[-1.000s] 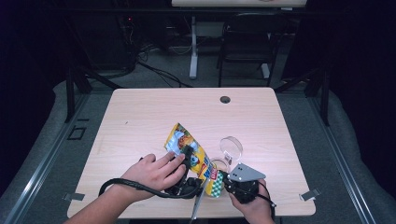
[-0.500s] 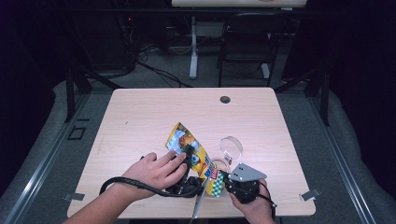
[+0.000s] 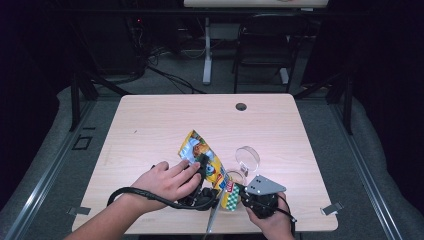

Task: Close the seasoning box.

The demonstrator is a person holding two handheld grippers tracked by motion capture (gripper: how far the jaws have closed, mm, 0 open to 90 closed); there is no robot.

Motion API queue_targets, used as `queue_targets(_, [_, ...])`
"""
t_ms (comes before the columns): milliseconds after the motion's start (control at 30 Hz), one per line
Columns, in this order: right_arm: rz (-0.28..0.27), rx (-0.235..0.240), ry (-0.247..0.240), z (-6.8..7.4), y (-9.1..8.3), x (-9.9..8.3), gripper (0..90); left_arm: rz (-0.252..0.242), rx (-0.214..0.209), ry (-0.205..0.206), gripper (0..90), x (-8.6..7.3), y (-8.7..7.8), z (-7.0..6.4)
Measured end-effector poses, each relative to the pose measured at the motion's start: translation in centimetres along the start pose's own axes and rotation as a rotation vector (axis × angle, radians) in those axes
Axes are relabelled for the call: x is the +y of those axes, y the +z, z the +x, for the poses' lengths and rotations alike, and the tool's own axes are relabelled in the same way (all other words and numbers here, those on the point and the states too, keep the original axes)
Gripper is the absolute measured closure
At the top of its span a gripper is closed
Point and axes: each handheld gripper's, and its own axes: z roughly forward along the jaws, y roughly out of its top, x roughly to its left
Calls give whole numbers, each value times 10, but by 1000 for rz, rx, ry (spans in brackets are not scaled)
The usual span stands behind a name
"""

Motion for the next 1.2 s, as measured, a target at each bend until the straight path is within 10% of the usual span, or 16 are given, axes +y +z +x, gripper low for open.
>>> queue_targets(1200, [-3, 7, -3, 3, -6, -3, 892, -18, 8, 15, 774, 3, 1, 4])
